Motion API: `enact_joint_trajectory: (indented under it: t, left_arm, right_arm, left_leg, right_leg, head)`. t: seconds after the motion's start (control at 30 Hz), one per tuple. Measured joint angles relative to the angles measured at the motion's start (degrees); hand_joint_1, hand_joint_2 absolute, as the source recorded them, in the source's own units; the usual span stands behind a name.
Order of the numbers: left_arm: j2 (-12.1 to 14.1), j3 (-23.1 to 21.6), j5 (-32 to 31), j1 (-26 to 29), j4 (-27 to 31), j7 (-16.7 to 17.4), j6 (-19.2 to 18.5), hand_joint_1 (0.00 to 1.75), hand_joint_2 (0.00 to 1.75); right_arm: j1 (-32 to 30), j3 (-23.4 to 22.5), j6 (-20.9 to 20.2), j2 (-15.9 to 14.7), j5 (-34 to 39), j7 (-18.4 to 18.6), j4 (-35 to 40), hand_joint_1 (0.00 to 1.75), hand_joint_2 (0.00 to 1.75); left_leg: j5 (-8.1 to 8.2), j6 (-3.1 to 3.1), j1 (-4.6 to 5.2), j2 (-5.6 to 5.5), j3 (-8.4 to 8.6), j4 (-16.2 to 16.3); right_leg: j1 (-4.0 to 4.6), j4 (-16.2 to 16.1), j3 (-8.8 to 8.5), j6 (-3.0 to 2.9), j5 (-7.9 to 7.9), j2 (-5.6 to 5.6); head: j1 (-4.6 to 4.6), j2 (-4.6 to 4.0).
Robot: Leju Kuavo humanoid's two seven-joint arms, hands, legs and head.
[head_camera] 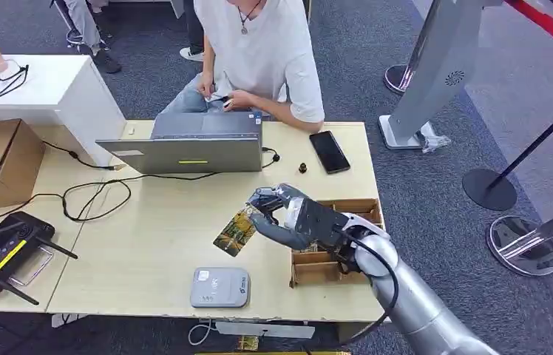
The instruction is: Pass the card to the sensor for recognition and then transmit it.
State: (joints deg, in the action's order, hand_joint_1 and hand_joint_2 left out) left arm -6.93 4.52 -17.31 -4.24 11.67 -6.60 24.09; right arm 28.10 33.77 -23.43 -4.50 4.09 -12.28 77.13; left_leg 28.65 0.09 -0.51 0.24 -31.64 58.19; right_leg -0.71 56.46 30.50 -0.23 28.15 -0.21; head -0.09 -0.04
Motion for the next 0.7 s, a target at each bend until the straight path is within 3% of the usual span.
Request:
enact_joint_trajectory:
  t: [0.33, 0.7]
  left_arm:
    - [0.3, 0.0, 0.3, 0.0, 0.0, 0.0, -0.1, 0.0, 0.0]
    - [0.3, 0.0, 0.4, 0.0, 0.0, 0.1, -0.2, 0.0, 0.0]
  right_arm:
    - [2.7, 1.7, -7.2, 0.0, 14.8, 3.7, -5.7, 1.75, 1.75]
    - [3.6, 5.4, -7.8, 0.3, 16.5, 5.2, -9.6, 1.75, 1.75]
  left_leg:
    - [0.0, 0.0, 0.0, 0.0, -0.01, 0.0]
    - [0.0, 0.0, 0.0, -0.01, -0.02, 0.0]
  right_leg:
    - [0.0, 0.0, 0.0, 0.0, 0.0, 0.0]
    - [0.0, 0.0, 0.0, 0.0, 0.0, -0.01]
  head:
    - [0.0, 0.0]
    - [-0.02, 0.0]
